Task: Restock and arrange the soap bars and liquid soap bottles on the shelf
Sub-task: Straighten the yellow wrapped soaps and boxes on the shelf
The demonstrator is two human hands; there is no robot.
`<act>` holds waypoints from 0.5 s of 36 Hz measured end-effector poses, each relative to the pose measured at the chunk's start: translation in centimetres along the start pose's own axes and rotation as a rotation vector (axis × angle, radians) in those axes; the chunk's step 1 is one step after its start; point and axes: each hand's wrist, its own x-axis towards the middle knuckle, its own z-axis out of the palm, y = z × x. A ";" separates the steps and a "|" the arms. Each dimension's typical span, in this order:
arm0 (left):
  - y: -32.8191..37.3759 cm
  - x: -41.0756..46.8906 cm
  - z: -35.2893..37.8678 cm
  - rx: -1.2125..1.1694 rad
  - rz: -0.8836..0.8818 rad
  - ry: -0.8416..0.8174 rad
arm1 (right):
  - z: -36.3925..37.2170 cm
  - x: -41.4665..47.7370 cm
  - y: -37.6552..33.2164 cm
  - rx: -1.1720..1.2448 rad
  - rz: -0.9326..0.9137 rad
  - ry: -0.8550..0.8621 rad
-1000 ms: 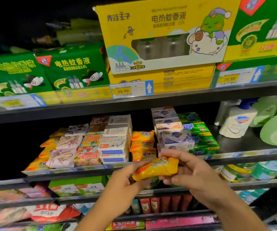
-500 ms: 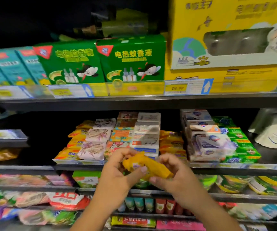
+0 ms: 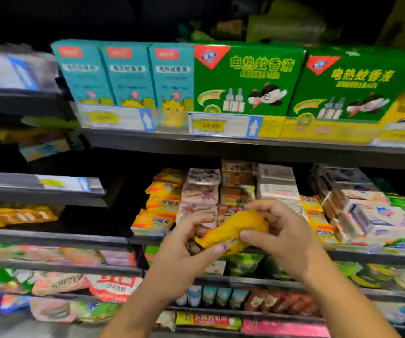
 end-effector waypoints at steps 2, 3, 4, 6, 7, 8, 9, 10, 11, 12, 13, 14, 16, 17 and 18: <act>-0.7 -0.1 -1.4 -0.045 -0.003 -0.069 | 2.4 0.4 -0.6 0.012 -0.050 -0.014; -1.1 -0.2 -2.2 -0.035 -0.005 -0.099 | 3.7 0.6 -0.8 -0.012 -0.063 -0.032; -1.4 -0.4 -3.1 -0.011 -0.006 -0.126 | 5.0 0.7 -1.0 -0.059 -0.073 -0.051; -2.2 -0.7 -5.1 0.019 -0.017 -0.146 | 6.9 1.1 -0.8 -0.151 -0.087 -0.099; -2.5 -0.8 -6.1 0.022 -0.016 -0.136 | 7.7 1.2 -0.8 -0.159 -0.083 -0.120; -2.8 -0.8 -7.2 0.035 -0.003 -0.116 | 8.4 1.4 -0.9 -0.145 -0.070 -0.143; -3.0 -0.7 -8.2 0.058 0.017 -0.089 | 8.9 1.5 -0.9 -0.126 -0.056 -0.170; -3.1 -0.5 -9.3 0.096 0.040 -0.060 | 9.3 1.7 -1.0 -0.121 -0.049 -0.192; -3.1 -0.3 -10.3 0.144 0.068 -0.029 | 9.7 2.0 -1.1 -0.137 -0.045 -0.201; -3.2 0.1 -11.3 0.205 0.106 0.001 | 10.1 2.1 -1.3 -0.154 -0.039 -0.199; -3.1 0.5 -12.1 0.273 0.156 0.025 | 10.4 2.3 -1.6 -0.151 -0.033 -0.192; -3.0 0.8 -12.9 0.344 0.217 0.038 | 10.6 2.5 -1.8 -0.136 -0.025 -0.187; -2.5 1.4 -14.0 0.455 0.356 0.046 | 11.1 3.0 -2.6 -0.108 -0.003 -0.164; -2.4 1.7 -14.4 0.496 0.430 0.044 | 11.3 3.5 -2.7 -0.081 0.006 -0.157; -2.4 2.0 -14.6 0.537 0.508 0.042 | 11.3 3.9 -2.8 -0.040 0.020 -0.159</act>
